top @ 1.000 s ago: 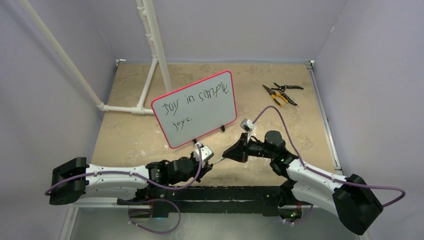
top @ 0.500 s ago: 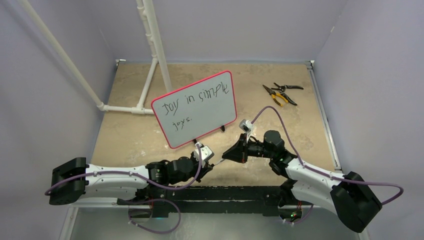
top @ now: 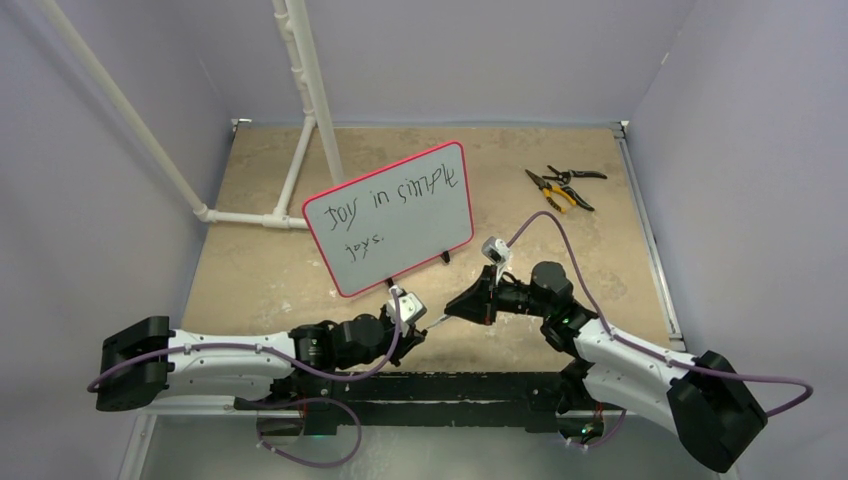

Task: Write a sentence on the whiteboard

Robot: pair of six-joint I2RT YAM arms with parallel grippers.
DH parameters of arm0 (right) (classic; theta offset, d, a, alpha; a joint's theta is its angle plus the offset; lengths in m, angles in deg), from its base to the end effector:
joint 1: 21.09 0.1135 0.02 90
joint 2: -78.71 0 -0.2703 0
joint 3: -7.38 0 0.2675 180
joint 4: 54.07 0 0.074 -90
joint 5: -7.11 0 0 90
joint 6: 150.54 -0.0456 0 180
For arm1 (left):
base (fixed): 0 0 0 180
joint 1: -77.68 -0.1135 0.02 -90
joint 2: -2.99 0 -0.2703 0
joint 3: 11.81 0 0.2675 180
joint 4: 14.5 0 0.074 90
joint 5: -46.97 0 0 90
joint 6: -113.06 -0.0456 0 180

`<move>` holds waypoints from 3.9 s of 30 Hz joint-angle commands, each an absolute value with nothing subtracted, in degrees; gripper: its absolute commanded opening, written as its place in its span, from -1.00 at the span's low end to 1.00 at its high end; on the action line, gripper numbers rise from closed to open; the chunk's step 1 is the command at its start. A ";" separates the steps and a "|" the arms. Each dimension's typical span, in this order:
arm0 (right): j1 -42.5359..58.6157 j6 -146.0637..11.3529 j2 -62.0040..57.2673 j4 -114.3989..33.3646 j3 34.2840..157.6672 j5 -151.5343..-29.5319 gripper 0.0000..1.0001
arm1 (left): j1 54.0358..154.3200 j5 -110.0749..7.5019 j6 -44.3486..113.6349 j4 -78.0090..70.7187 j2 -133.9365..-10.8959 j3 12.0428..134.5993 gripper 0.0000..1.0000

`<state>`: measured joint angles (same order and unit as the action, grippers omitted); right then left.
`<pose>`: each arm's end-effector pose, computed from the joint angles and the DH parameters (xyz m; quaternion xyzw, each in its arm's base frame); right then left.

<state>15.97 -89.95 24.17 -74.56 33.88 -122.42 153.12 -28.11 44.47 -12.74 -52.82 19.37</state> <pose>0.1481 0.1482 0.1936 -0.2696 0.6914 0.5527 0.3793 0.0659 -0.2071 0.1731 0.3218 0.7818 -0.3177 0.4293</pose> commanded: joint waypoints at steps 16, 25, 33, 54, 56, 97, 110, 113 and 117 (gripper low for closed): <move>15.82 -89.57 23.52 -75.28 35.63 -122.82 -1.00 | 153.44 -28.71 43.73 -14.21 -50.36 18.81 -1.00; 15.83 -89.63 22.73 -76.30 35.54 -124.57 -1.00 | 153.43 -28.61 43.55 -14.46 -50.54 18.81 -1.00; 15.82 -89.87 22.42 -76.97 35.39 -125.21 -1.00 | 153.42 -28.70 43.61 -14.61 -50.69 18.81 -1.00; 15.80 -92.68 17.70 -83.38 34.45 -129.10 -1.00 | 153.43 -29.66 42.51 -14.55 -48.84 18.97 -1.00; 15.77 -93.00 16.83 -84.33 34.45 -129.95 -1.00 | 153.42 -29.58 42.28 -14.23 -48.48 19.07 -1.00; 15.74 -101.41 8.33 -94.29 34.10 -135.50 -1.00 | 153.44 -25.30 38.09 -15.18 -47.57 27.06 -0.75; 15.76 -101.23 9.51 -93.56 34.14 -133.87 -1.00 | 153.44 -31.77 44.76 2.06 -44.96 30.97 0.08; 15.74 -101.10 10.57 -93.06 34.10 -132.99 -1.00 | 153.44 -32.81 46.72 4.16 -46.27 31.00 0.25; 15.72 -100.88 11.03 -92.85 34.05 -132.86 -1.00 | 153.44 -33.17 48.25 4.19 -47.77 30.39 0.38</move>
<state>15.62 -101.03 9.92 -92.36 33.88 -133.37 153.49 -31.45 45.22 2.84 -46.75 28.96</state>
